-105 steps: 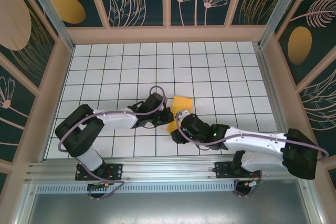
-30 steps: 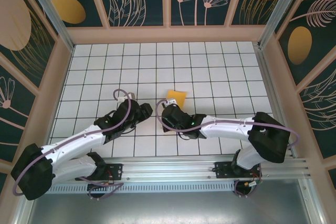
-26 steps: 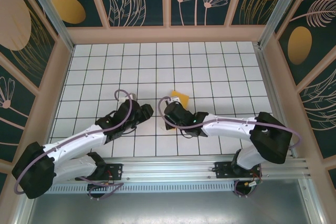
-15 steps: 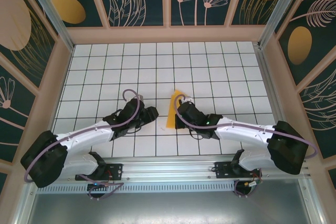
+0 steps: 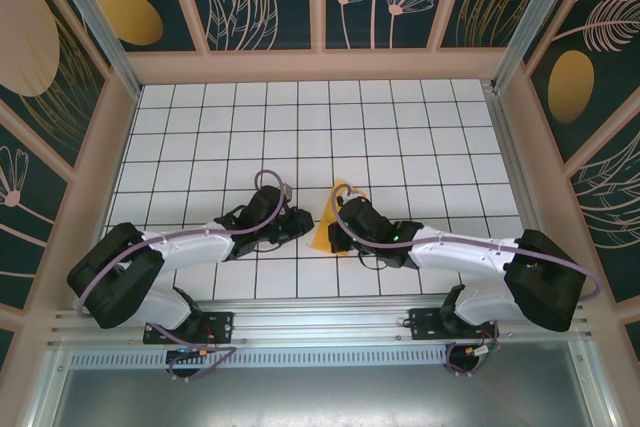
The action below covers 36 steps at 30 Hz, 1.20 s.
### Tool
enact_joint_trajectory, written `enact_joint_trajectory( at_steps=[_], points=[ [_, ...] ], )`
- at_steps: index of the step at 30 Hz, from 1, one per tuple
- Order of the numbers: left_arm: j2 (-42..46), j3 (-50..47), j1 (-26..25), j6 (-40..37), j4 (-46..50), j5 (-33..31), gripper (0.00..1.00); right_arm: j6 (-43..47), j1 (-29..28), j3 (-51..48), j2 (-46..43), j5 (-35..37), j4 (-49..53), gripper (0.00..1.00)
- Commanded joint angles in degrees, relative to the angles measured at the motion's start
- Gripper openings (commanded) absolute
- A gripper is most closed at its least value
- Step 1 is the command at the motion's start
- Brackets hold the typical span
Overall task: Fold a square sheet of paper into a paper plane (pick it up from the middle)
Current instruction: Fold the triangle a second time at the center of the table.
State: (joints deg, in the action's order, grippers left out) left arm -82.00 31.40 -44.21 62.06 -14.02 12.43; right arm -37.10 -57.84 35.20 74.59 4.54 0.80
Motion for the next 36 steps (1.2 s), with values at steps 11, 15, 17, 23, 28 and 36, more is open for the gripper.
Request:
enact_joint_trajectory(
  at_steps=[11, 15, 17, 23, 28, 36],
  points=[
    [-3.6, 1.5, -1.7, 1.1, -3.3, 3.6, 0.18, -4.1, 0.1, -0.7, 0.9, 0.9, -3.9, 0.01],
    [-6.3, 2.5, -2.9, 1.0, -4.0, 4.5, 0.17, -3.8, 0.2, -1.2, 1.0, -0.4, -4.1, 0.01],
    [-7.5, 2.8, -3.1, 1.0, -3.9, 4.3, 0.16, -3.6, 0.2, -1.5, 1.3, -0.8, -3.9, 0.02],
    [-9.7, 2.4, -3.3, 0.8, -2.9, 2.9, 0.14, -2.4, 0.4, -1.8, 1.9, -2.0, -3.3, 0.03],
    [-11.2, 2.4, -3.4, 0.0, -1.8, 1.8, 0.12, -1.2, 2.2, -2.6, 2.0, -3.4, -3.6, 0.04],
    [-13.1, 2.7, -3.5, -1.3, 0.0, 0.8, 0.12, 3.1, 8.0, -4.4, 2.0, -13.1, -5.5, 0.06]
  ],
)
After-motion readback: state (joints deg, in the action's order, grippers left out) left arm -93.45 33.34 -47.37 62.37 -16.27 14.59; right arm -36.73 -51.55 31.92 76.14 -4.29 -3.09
